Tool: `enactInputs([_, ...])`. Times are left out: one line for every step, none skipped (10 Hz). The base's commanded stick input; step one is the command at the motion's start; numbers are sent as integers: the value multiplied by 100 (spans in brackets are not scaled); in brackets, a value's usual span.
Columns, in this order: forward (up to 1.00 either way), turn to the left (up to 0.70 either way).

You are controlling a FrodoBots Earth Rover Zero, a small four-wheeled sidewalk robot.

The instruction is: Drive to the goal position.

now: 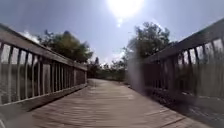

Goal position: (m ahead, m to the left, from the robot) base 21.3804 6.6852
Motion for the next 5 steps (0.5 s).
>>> enactInputs([60,1])
enactInputs([60,1])
enactInputs([60,1])
enactInputs([60,1])
enactInputs([60,1])
